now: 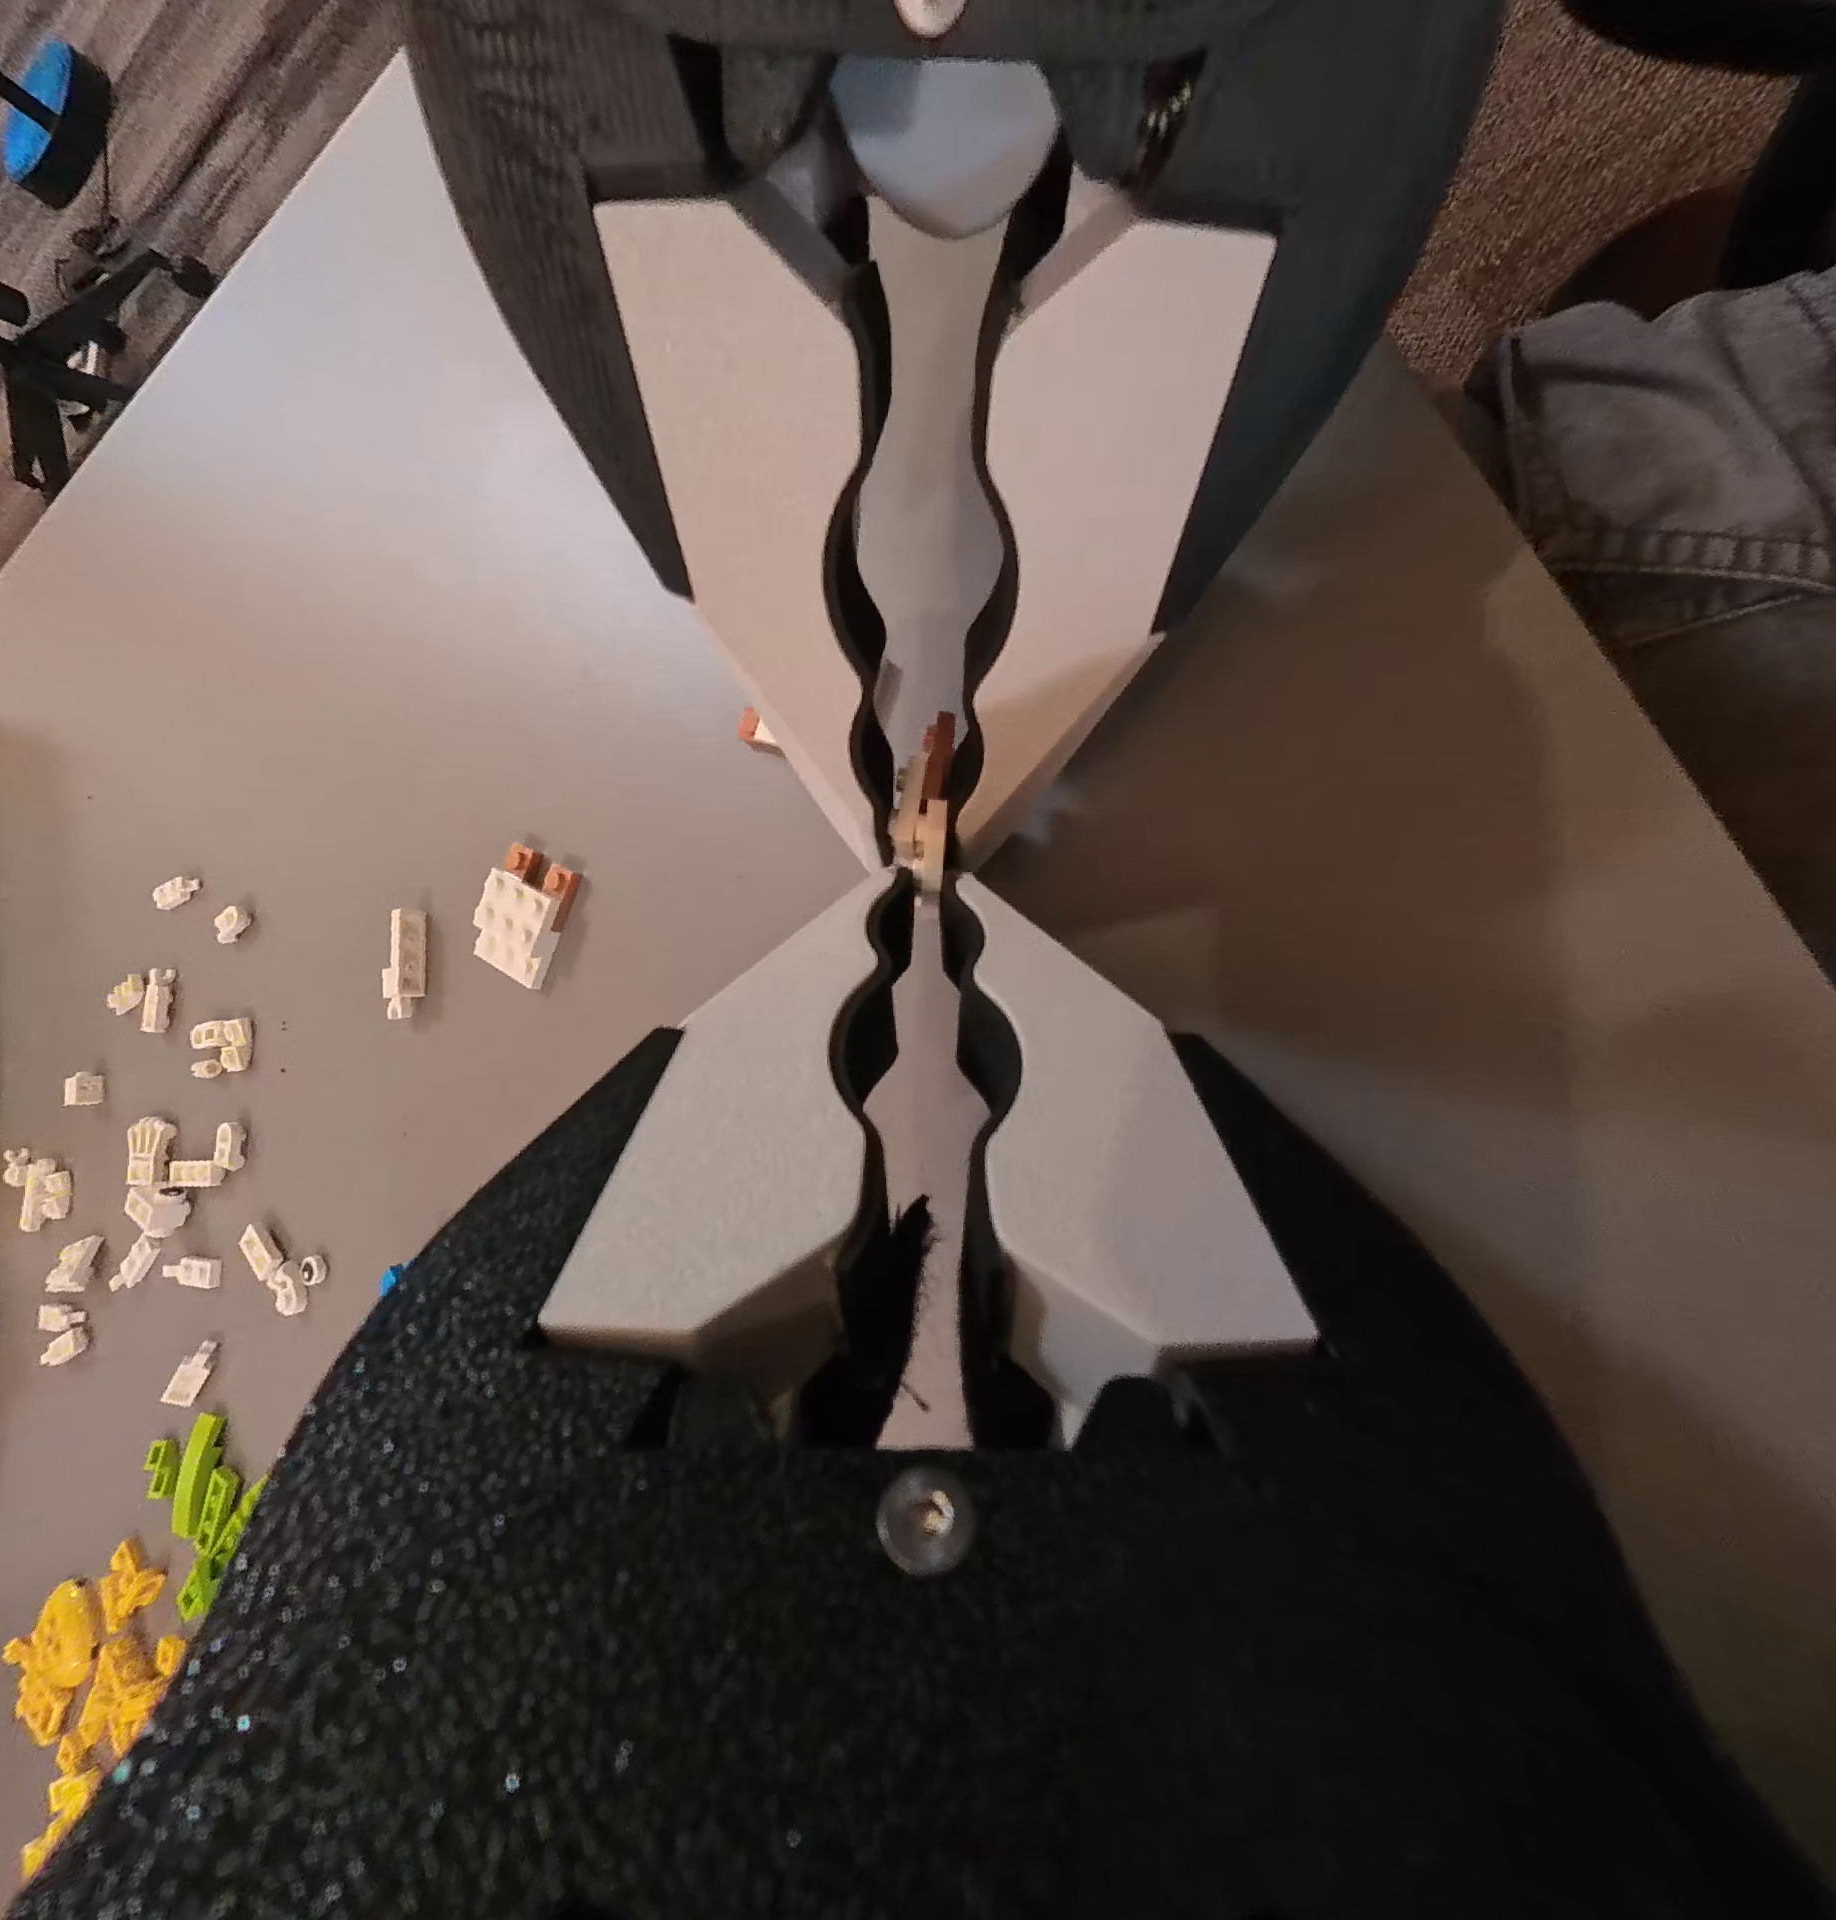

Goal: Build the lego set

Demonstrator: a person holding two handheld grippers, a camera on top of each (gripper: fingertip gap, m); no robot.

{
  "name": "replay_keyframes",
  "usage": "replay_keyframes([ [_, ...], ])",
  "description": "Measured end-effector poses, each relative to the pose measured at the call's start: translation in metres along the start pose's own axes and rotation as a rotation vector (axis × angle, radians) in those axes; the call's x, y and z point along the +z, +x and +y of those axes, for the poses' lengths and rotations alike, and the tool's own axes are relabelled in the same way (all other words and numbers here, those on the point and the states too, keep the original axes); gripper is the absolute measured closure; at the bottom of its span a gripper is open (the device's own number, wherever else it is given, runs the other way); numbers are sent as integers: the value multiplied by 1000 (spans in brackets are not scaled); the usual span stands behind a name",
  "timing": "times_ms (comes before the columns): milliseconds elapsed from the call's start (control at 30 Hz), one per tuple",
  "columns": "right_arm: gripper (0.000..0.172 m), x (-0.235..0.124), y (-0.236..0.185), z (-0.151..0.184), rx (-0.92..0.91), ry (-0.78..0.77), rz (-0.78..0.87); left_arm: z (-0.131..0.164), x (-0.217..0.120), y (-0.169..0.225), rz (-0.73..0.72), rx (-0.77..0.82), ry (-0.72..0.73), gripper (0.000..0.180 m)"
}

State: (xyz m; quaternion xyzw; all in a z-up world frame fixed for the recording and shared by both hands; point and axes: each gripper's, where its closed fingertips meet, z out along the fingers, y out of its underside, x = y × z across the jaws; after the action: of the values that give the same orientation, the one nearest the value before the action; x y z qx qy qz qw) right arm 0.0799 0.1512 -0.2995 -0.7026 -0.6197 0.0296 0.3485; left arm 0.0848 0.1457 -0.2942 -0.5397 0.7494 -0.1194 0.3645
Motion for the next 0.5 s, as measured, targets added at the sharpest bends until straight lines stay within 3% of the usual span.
replay_keyframes([
  [33,162,0,0,0,-1,-4,2,1,0,0,-1,4,-7,178],
  [500,162,0,-2,-2,-67,-35,38,2,2,1,13,16,3,178],
])
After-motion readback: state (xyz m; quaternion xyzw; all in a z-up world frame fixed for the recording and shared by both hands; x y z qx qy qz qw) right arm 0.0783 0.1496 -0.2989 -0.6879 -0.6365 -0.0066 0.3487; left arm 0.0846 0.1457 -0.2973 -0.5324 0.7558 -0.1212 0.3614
